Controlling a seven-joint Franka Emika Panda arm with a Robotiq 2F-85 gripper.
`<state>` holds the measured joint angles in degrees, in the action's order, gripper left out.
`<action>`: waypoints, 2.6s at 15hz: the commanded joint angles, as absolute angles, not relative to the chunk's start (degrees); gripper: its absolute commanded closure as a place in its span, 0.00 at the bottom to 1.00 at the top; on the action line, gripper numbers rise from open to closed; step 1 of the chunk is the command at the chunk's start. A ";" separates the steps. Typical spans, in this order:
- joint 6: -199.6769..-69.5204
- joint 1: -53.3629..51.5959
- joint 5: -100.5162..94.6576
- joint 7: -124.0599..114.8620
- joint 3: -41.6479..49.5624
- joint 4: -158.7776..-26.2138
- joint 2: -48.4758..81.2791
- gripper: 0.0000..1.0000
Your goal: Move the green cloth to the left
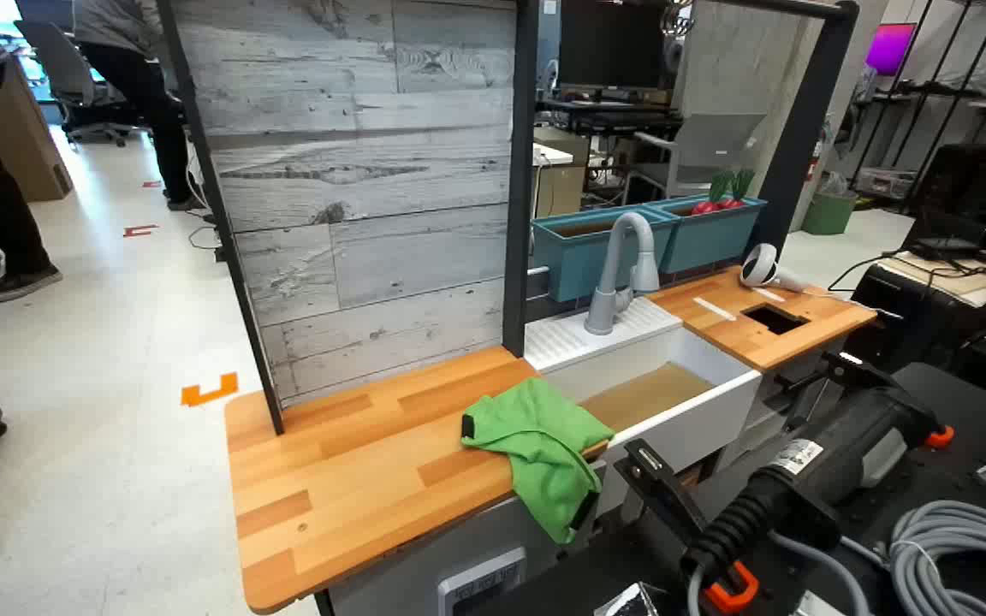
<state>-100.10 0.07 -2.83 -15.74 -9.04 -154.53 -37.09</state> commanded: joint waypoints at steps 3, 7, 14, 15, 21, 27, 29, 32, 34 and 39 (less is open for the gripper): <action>-101.75 -0.14 -2.53 -17.54 -8.83 -154.04 -35.95 0.00; -113.07 1.13 -1.67 -24.54 -9.64 -152.27 -29.54 0.00; -137.87 2.50 -1.45 -33.82 -8.34 -144.31 -7.10 0.00; -140.46 2.50 -1.71 -34.73 -7.92 -142.74 -3.54 0.00; -148.55 0.06 2.84 -33.50 -3.30 -131.76 18.89 0.00; -147.40 -1.67 3.98 -32.76 -0.84 -129.49 23.35 0.00; -147.40 -1.73 4.09 -32.78 -0.86 -129.16 23.31 0.00; -153.24 -3.89 4.53 -34.72 0.19 -128.65 25.97 0.00; -157.13 -6.01 4.91 -35.64 0.80 -126.72 30.07 0.00; -160.97 -10.19 6.72 -36.24 1.72 -118.34 44.02 0.00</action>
<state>-159.27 -7.54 4.96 -36.11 0.14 -125.09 35.24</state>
